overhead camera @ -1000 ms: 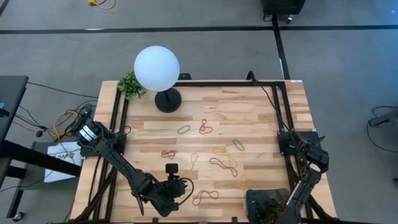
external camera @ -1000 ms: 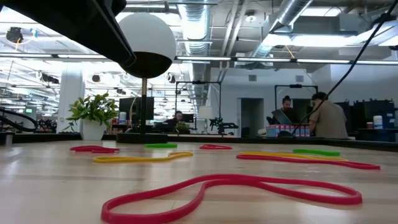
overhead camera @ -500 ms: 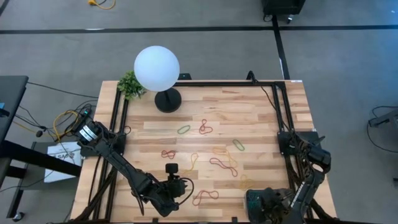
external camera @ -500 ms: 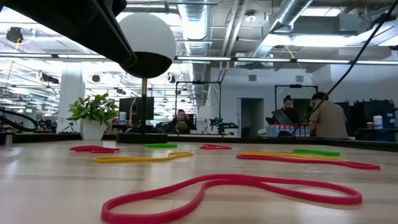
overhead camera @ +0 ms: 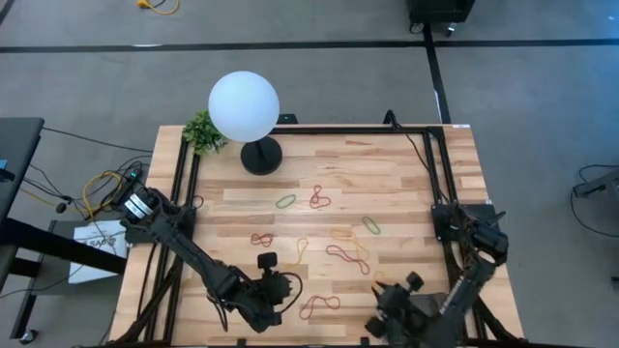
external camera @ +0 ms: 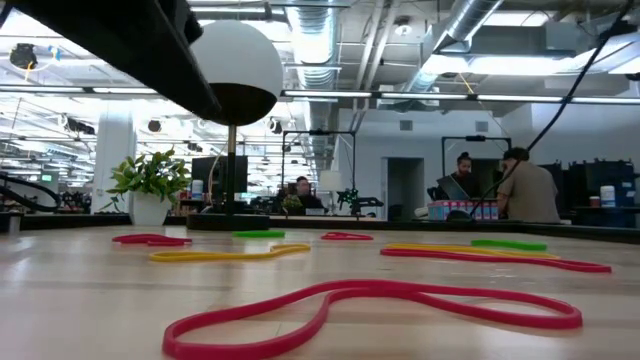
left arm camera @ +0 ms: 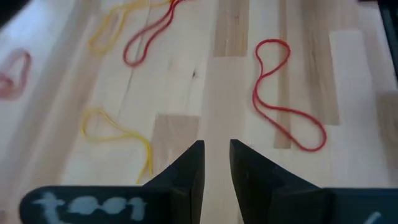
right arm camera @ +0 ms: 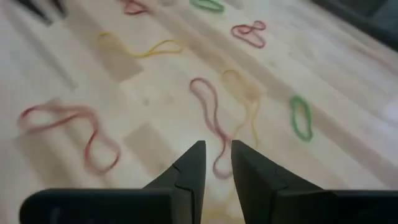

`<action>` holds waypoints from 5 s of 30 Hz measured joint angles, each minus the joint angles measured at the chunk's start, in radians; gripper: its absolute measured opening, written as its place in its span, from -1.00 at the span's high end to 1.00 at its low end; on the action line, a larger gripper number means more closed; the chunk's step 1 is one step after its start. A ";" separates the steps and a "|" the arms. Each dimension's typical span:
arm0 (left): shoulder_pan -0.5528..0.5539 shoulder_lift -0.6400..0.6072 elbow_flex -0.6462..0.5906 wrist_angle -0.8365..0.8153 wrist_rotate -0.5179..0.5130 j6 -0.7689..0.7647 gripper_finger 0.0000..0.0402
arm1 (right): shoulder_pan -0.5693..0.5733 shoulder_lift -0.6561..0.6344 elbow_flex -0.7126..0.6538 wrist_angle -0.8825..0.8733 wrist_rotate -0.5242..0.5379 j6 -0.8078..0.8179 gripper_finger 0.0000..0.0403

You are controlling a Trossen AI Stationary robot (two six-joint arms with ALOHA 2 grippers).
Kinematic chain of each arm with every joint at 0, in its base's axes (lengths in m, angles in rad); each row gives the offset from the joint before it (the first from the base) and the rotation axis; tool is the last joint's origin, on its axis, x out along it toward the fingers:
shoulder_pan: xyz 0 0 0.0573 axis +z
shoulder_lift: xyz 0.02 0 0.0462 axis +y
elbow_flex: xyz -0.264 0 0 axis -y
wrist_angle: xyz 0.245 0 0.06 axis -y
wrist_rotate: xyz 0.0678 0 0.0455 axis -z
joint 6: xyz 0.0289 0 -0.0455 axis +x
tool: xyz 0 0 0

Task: Pick and place items into bin
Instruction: Put the yellow rubber band into the black bin

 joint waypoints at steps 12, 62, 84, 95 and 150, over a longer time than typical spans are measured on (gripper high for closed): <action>0.052 0.001 -0.193 0.051 -0.002 -0.201 0.67 | -0.214 0.000 0.000 0.214 -0.108 -0.245 0.64; 0.048 -0.013 -0.183 0.325 0.207 0.051 1.00 | -0.347 0.004 -0.137 1.039 -0.179 -1.102 0.61; 0.073 -0.014 -0.105 0.334 0.124 0.179 1.00 | -0.357 0.005 -0.137 1.119 -0.179 -1.230 0.12; 0.067 -0.016 -0.105 0.420 0.073 0.229 1.00 | -0.358 0.005 -0.137 1.119 -0.229 -1.230 0.25; 0.051 -0.066 -0.104 0.114 0.017 0.046 0.66 | -0.364 -0.001 -0.136 0.912 -0.135 -1.051 0.99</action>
